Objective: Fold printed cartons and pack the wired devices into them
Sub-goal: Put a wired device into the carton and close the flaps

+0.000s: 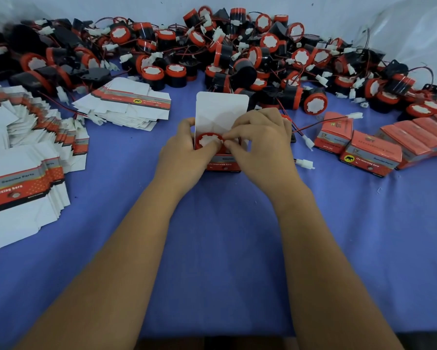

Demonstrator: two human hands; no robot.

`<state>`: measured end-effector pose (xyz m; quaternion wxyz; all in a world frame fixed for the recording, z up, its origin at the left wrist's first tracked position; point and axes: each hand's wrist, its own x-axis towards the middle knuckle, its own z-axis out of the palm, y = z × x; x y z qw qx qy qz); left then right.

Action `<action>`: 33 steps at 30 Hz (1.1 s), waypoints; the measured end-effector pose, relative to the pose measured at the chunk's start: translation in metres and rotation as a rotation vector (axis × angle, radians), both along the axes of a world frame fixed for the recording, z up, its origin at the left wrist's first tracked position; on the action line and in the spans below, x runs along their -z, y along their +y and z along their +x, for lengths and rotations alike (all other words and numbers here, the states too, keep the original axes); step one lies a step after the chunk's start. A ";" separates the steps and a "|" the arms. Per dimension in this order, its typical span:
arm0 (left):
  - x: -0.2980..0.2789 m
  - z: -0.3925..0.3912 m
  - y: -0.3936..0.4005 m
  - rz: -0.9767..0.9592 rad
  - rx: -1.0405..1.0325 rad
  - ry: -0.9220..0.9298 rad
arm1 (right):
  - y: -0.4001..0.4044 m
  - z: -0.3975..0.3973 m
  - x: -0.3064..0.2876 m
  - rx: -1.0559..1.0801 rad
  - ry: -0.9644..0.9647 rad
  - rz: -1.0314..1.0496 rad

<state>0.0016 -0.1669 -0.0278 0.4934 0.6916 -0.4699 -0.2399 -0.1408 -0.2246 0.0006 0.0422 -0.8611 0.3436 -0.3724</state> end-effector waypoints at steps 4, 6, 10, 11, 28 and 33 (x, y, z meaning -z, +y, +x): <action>-0.003 -0.009 -0.002 -0.041 -0.064 0.070 | 0.003 0.005 0.000 -0.057 -0.158 0.222; -0.006 -0.018 -0.004 -0.047 -0.098 0.173 | 0.006 0.007 0.000 -0.107 -0.246 0.276; -0.011 -0.026 -0.006 -0.044 -0.155 0.246 | 0.010 0.010 -0.001 -0.152 -0.359 0.416; -0.012 -0.026 -0.006 -0.048 -0.156 0.253 | 0.011 0.010 -0.001 -0.154 -0.365 0.447; -0.010 -0.012 -0.009 -0.127 -0.112 0.450 | -0.002 0.021 0.020 0.095 -0.632 0.692; -0.004 -0.011 -0.007 -0.116 -0.049 0.313 | -0.001 0.014 0.021 -0.108 -0.619 0.843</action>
